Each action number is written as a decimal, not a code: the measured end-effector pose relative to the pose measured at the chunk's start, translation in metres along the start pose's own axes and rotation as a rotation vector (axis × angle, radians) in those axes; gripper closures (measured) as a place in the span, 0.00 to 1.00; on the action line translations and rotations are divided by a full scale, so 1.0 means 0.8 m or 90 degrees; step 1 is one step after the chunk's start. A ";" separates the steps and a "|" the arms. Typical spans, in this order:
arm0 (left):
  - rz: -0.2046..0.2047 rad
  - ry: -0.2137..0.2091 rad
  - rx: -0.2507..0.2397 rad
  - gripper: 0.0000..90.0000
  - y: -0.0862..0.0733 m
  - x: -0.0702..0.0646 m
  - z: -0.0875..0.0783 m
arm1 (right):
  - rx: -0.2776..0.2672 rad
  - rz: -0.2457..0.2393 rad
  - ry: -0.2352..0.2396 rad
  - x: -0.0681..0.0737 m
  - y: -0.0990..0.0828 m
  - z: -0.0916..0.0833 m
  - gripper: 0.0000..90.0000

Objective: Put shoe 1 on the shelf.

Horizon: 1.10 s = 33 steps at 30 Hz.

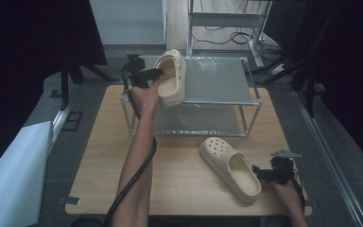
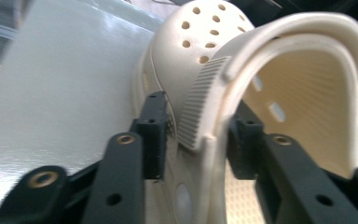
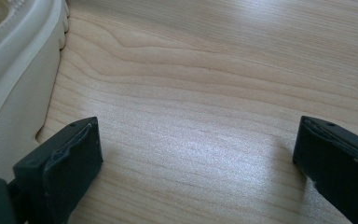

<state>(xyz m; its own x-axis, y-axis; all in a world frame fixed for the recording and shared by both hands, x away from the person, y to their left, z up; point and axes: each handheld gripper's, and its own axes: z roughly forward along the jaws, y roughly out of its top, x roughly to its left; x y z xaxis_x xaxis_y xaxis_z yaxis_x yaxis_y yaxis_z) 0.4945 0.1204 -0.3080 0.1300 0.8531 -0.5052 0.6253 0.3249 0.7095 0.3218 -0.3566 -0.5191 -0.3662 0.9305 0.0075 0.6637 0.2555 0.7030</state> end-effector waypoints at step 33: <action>0.044 -0.135 -0.012 0.34 -0.035 0.047 -0.084 | 0.000 -0.002 0.001 0.000 0.000 0.000 0.01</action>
<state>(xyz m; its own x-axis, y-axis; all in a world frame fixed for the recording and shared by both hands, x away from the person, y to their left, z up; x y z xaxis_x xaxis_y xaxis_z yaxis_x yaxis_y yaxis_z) 0.4297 0.1707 -0.3139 0.3322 0.7696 -0.5453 0.5952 0.2774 0.7542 0.3216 -0.3566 -0.5191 -0.3688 0.9295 0.0058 0.6627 0.2585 0.7029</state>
